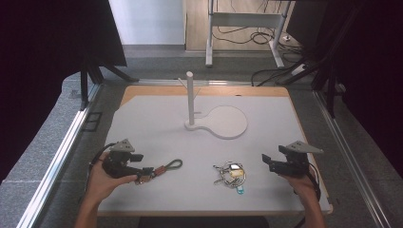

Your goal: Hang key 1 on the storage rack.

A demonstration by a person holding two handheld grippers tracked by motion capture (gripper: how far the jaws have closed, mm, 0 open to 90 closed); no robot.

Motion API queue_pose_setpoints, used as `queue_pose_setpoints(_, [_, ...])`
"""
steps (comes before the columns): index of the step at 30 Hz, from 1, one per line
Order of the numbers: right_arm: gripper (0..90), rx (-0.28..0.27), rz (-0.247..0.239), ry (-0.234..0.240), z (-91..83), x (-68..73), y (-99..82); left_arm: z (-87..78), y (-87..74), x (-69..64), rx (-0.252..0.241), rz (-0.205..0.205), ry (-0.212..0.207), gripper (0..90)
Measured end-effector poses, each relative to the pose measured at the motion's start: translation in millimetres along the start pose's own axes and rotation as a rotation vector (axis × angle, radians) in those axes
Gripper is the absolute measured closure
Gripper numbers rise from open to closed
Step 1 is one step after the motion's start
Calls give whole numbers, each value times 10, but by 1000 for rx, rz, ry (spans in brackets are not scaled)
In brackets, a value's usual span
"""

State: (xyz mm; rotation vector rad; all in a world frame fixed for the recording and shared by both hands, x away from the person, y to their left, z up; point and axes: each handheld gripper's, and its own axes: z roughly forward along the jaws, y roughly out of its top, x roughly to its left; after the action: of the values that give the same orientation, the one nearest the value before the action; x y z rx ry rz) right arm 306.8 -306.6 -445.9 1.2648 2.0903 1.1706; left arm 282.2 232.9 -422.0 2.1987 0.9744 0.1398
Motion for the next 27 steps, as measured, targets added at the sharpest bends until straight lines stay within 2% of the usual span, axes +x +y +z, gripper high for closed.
queue_pose_setpoints(6, [245,43,-14,19,60,-17,-58,9,-17,-6,-3,-18,1,303])
queue_pose_setpoints(10, [270,23,1,78,-3,-7,-19,2,-14,-12,0,-16,7,301])
queue_pose_setpoints(12, [272,15,6,87,-41,-13,-11,-25,-11,-19,-7,-17,8,301])
queue_pose_setpoints(23, [281,5,23,73,-107,-89,-42,-58,15,-23,-14,-9,-4,298])
queue_pose_setpoints(27, [283,7,52,98,-113,-123,-63,-41,60,-16,-5,-1,-3,298])
